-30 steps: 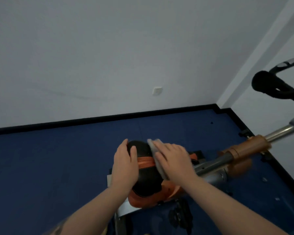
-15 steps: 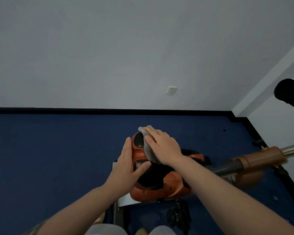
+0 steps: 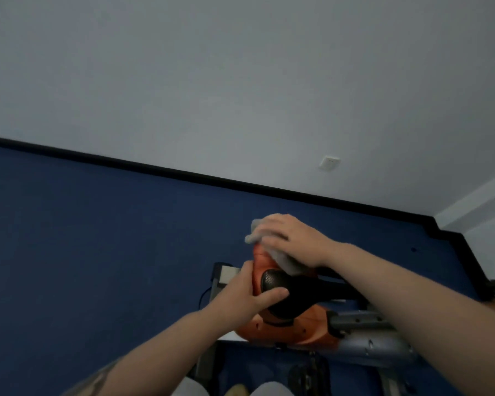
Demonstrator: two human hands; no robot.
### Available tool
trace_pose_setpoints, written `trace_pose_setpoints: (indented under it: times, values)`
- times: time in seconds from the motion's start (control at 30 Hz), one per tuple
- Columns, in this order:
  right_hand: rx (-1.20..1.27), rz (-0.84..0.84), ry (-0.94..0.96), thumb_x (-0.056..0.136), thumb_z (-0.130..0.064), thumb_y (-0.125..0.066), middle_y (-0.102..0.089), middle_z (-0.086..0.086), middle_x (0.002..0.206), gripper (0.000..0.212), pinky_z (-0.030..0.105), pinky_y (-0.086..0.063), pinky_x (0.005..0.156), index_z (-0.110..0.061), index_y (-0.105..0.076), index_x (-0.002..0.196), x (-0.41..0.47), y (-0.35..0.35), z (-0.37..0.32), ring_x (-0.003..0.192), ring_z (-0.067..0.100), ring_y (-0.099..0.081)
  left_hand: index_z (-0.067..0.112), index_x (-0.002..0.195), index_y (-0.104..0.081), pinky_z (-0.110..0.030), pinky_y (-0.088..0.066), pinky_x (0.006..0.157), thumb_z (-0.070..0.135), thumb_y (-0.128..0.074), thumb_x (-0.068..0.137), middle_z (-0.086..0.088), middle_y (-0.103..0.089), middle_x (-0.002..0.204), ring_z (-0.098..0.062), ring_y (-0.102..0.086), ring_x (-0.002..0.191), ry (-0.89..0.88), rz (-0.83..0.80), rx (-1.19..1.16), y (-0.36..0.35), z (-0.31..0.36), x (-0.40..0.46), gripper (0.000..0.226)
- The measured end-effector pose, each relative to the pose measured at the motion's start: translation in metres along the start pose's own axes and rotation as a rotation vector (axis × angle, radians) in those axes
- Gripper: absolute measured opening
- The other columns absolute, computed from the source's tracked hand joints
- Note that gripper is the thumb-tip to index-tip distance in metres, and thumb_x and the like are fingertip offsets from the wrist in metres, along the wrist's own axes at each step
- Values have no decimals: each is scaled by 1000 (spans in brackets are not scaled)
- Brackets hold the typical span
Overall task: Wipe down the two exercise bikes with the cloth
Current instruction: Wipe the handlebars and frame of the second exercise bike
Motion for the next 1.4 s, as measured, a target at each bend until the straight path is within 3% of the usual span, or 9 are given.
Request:
trace_pose_setpoints:
  times: [0.13,0.33,0.47,0.63,0.8,0.87,1.03,1.27,1.4]
  values:
    - [63,51,-448,95,-50,-33,-64,-13,111,37,39,-44,95,-36,-68,92,23,-1,28,106,13,-57,26,130,-39,-36,-54,94,43,-75,82,3,-63,119,-8,-63,107,0,-1,-77,-3,-4,-3,62]
    - [-262,169,104,95,-56,-33,-40,-11,146,37,30,-21,112,-48,-53,126,-20,-10,-21,138,8,-28,30,138,-32,-34,-49,101,42,-75,82,8,-56,128,-5,-57,116,-48,-2,-45,-2,1,-3,72]
    - [139,149,-290,96,-62,-27,-41,-14,146,34,36,-35,104,-63,-31,130,-39,-2,31,133,11,-40,38,148,-16,-29,-51,98,39,-75,82,9,-57,129,-3,-60,113,-58,-49,-126,-6,4,-5,88]
    - [-155,403,-591,94,-62,-7,-56,-1,130,52,44,-42,91,-45,-39,131,-35,-2,20,113,25,-54,51,138,27,-38,-34,115,60,-70,73,6,-21,158,-9,-34,139,-74,15,-14,-2,5,-7,117]
    - [-349,363,-451,96,-55,-1,-24,-6,157,52,43,-2,117,-51,-1,148,-77,-23,5,144,14,-19,54,132,29,-41,-9,123,81,-58,65,19,24,157,0,9,146,-282,67,373,10,25,-1,113]
    - [-331,346,-573,95,-56,-1,-39,-11,147,54,46,5,116,-50,-5,148,-97,-15,27,139,12,-30,48,136,32,-38,-3,123,87,-53,61,23,31,151,2,18,144,-338,32,521,10,31,6,120]
    - [-301,480,-903,99,-50,-9,-63,-4,123,50,46,-22,112,-37,-44,132,-82,1,25,117,19,-53,37,139,33,-32,5,121,93,-47,58,16,34,154,0,26,143,-380,-73,599,6,36,13,127]
    - [-196,489,-827,91,-56,7,18,-6,160,58,40,8,120,-46,15,148,-89,-45,-38,145,9,24,42,148,9,-19,1,117,85,-11,82,40,20,149,9,13,143,-453,-212,428,25,40,23,80]
    - [-108,486,-1090,85,-61,16,29,-4,157,63,38,7,120,-41,30,143,-114,-63,-34,141,10,32,45,147,-3,-11,1,115,82,-6,83,36,7,152,15,4,141,-510,-325,533,31,56,49,74]
Point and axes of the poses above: each hand's wrist, its own x-axis towards the middle knuckle, its own y-axis out of the back of the hand, z = x × y, the point moved 9 cm from there along x, towards the middle knuckle
